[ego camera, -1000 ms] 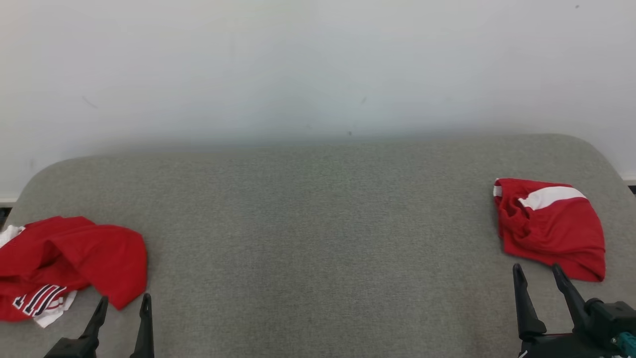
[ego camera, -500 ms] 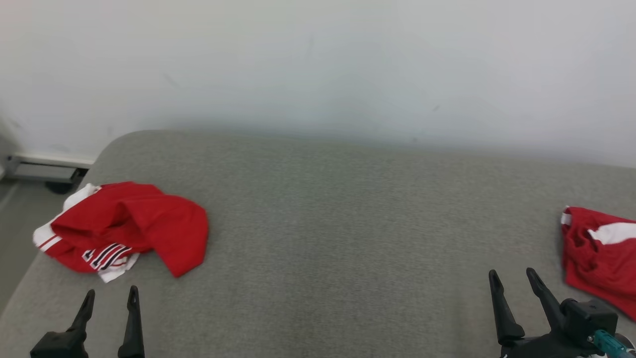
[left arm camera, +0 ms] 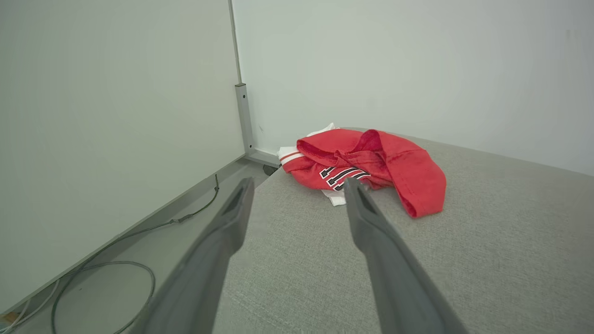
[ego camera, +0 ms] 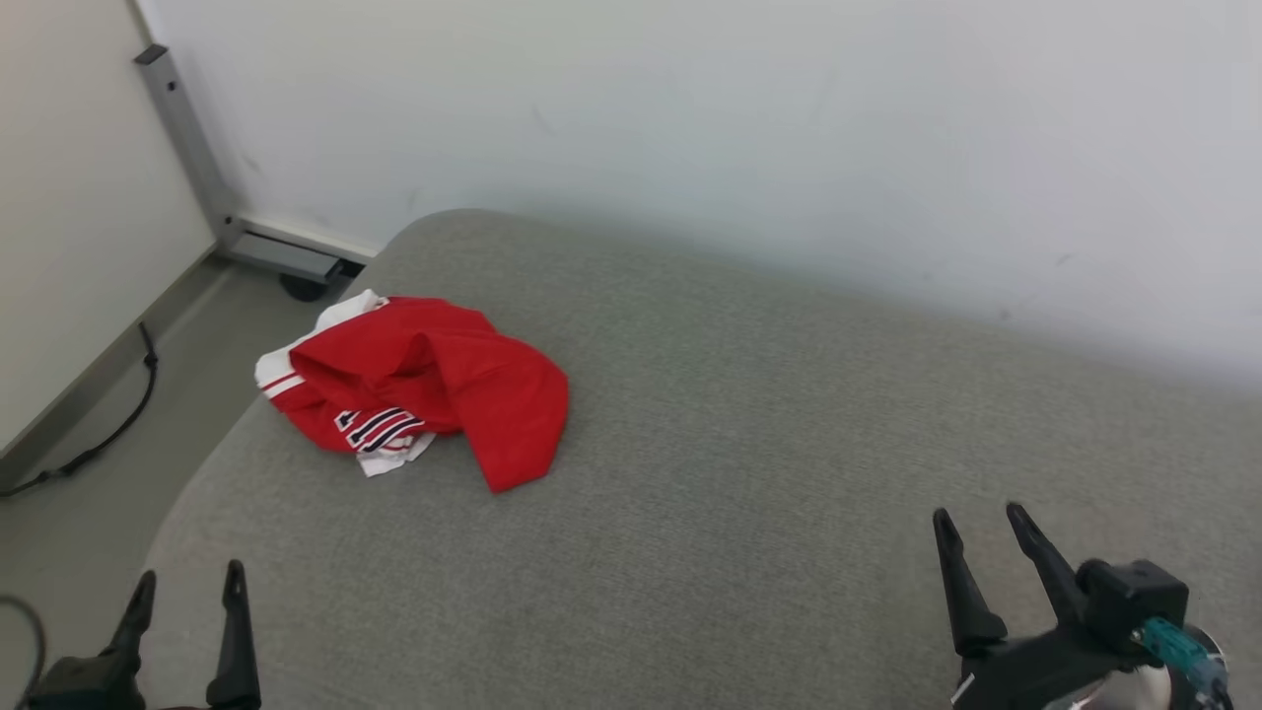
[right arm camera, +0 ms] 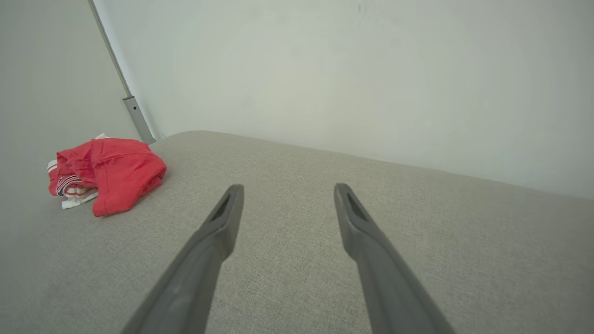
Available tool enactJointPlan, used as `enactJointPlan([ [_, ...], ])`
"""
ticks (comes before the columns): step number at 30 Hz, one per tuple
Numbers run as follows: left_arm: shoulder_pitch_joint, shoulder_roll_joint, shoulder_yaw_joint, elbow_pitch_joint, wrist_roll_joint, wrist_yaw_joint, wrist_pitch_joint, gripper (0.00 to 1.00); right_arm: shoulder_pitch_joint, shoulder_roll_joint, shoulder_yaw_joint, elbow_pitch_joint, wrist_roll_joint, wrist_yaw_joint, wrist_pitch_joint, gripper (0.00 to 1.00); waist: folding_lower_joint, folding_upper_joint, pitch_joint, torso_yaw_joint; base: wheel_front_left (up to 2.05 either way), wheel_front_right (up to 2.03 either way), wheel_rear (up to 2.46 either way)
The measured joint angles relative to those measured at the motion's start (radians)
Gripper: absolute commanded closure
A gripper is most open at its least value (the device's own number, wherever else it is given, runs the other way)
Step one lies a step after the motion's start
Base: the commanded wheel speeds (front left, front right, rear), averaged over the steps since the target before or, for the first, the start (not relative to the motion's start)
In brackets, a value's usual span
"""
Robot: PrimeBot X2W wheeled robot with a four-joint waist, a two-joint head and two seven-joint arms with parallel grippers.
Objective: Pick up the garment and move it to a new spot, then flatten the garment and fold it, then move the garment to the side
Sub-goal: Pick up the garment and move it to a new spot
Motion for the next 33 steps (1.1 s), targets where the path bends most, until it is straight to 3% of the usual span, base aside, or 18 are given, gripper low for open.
enactJointPlan([
  [6,0.001,0.000,0.022,-0.005,-0.001,0.000,0.000,0.00,-0.044,0.010,0.019,0.026,-0.001,0.009,0.009,0.00,0.0000,0.0000,0.014,0.044,0.00,0.00,0.00],
  [15,0.012,-0.018,0.021,-0.013,-0.020,-0.004,0.002,0.00,-0.046,0.010,0.022,0.051,-0.001,0.017,0.016,0.00,0.0000,0.0000,0.020,0.052,0.00,0.00,0.00],
  [19,-0.071,-0.009,-0.002,0.017,-0.058,-0.077,0.034,0.00,-0.045,0.008,0.021,0.047,-0.001,0.017,0.018,0.00,0.0000,0.0000,0.031,0.050,0.00,0.00,0.00],
  [23,-0.300,0.002,-0.025,0.112,-0.142,-0.181,0.100,0.00,-0.045,-0.001,0.021,0.043,-0.005,0.017,0.035,0.00,0.0001,0.0002,0.050,0.046,0.00,0.00,0.00],
  [25,-0.465,-0.001,-0.026,0.230,-0.219,-0.246,0.167,0.00,-0.049,-0.005,0.032,0.037,-0.014,0.016,0.053,0.00,0.0001,0.0002,0.068,0.041,0.00,0.00,0.00],
  [33,-0.767,0.058,0.001,0.526,-0.309,-0.248,0.338,0.00,-0.121,-0.032,0.058,0.001,-0.057,0.016,0.122,0.00,0.0001,0.0002,0.128,-0.010,0.00,0.00,0.00],
])
